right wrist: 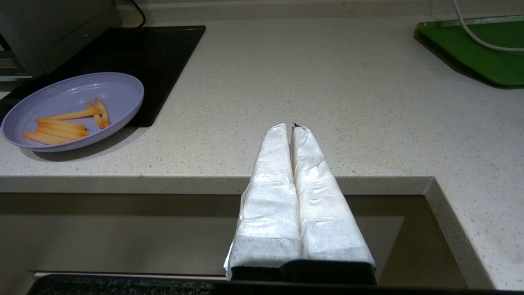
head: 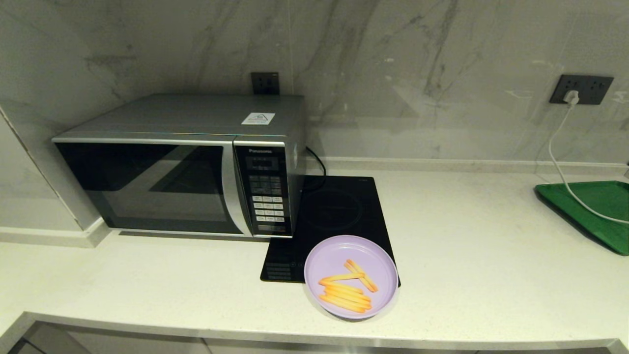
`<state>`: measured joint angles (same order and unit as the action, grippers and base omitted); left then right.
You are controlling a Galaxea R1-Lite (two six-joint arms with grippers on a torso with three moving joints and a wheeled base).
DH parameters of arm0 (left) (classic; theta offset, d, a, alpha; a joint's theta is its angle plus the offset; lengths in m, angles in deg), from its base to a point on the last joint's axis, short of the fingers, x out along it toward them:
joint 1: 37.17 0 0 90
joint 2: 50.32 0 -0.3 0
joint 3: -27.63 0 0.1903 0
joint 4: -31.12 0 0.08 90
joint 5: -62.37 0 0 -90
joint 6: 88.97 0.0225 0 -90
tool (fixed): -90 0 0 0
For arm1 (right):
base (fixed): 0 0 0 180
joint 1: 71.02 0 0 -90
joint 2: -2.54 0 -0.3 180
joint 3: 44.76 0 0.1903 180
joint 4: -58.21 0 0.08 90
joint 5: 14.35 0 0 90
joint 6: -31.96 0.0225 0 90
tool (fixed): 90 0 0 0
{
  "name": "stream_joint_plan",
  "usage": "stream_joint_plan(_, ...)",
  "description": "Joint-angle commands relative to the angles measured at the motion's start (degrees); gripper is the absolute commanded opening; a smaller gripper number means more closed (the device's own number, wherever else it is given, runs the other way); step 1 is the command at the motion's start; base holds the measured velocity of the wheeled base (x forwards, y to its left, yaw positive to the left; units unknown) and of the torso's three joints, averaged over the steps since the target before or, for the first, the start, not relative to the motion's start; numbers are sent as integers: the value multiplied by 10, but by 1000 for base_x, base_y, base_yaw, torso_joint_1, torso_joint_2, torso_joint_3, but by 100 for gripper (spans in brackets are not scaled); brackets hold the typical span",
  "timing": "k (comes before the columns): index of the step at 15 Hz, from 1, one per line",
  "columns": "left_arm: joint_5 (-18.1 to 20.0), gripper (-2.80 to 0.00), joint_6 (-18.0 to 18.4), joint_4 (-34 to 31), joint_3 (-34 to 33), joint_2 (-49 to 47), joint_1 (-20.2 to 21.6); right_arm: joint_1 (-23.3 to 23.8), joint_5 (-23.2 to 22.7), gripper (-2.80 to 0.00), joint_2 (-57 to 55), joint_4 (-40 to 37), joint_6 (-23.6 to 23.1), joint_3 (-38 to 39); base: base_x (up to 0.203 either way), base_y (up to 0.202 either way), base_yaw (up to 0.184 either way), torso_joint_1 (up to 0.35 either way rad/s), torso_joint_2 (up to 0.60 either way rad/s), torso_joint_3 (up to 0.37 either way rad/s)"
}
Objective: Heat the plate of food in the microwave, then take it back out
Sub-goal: Open the microwave oven
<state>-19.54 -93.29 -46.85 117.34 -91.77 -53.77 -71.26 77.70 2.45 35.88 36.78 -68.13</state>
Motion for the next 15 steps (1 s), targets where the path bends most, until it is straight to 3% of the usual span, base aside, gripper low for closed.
stream_joint_plan(1,65,-280,-34,41,51,-109,-10,0,0,-280,0,0,-1,0,0,0,0,0,0,0)
stream_joint_plan(4,189,-280,-65,97,92,-203,-8,0,0,-280,0,0,0,0,0,0,0,0,0,0)
stream_joint_plan(8,289,-280,-77,137,90,-322,11,0,0,-280,0,0,0,0,0,0,0,0,0,0)
stream_joint_plan(12,479,-280,-68,346,-8,-411,129,0,0,-280,0,0,0,0,0,0,0,0,0,0)
stream_joint_plan(13,502,-280,-54,372,-19,-434,151,0,0,-280,0,0,0,0,0,0,0,0,0,0)
stream_joint_plan(14,509,-280,-15,379,-25,-453,167,0,0,-280,0,0,0,0,0,0,0,0,0,0)
stream_joint_plan(15,510,-280,48,379,-31,-470,184,0,0,-280,0,0,0,0,0,0,0,0,0,0)
